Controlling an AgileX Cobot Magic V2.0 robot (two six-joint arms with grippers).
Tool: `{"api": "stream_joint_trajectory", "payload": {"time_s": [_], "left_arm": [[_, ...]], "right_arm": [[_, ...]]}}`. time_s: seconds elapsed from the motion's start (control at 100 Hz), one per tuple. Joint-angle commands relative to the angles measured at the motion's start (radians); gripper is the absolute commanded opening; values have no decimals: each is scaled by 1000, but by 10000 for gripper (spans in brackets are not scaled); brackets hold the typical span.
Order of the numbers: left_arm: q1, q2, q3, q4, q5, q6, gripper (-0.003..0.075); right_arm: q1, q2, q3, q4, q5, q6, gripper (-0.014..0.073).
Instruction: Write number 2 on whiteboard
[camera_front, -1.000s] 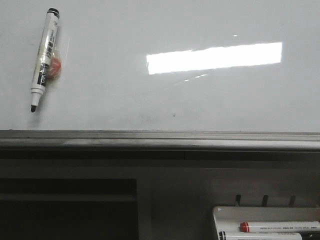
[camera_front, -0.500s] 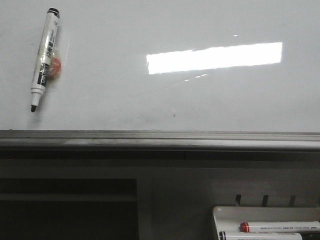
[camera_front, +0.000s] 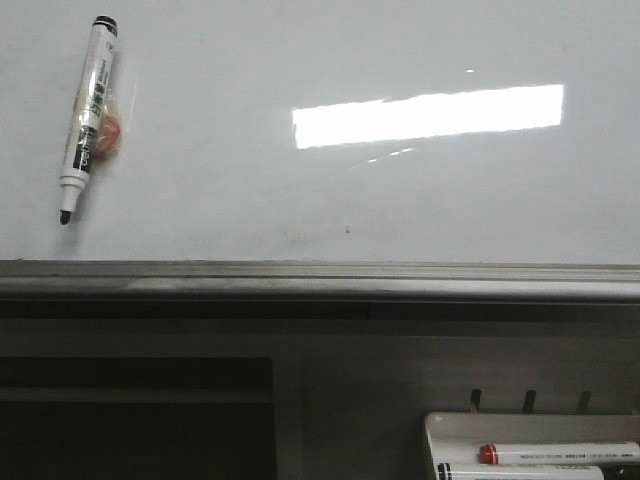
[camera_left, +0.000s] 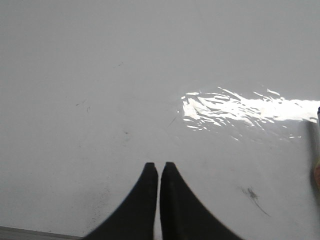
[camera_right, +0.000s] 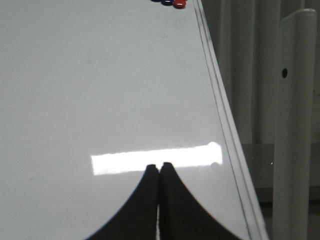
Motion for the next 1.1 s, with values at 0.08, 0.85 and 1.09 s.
{"api": "stream_joint_trajectory", "payload": {"time_s": [0.08,0.85,1.09], "left_arm": [[1,-9,-74,-29,21,-13,-20],[-234,205,-404,-124,260,126,153],[-501,325,-352,-291,-11,126,441]], "right_arm": [[-7,-19,-108,0,258,79,-71],[5,235,-593,85,957,72,-71],[129,235,-535,73,905,72,-71]]}}
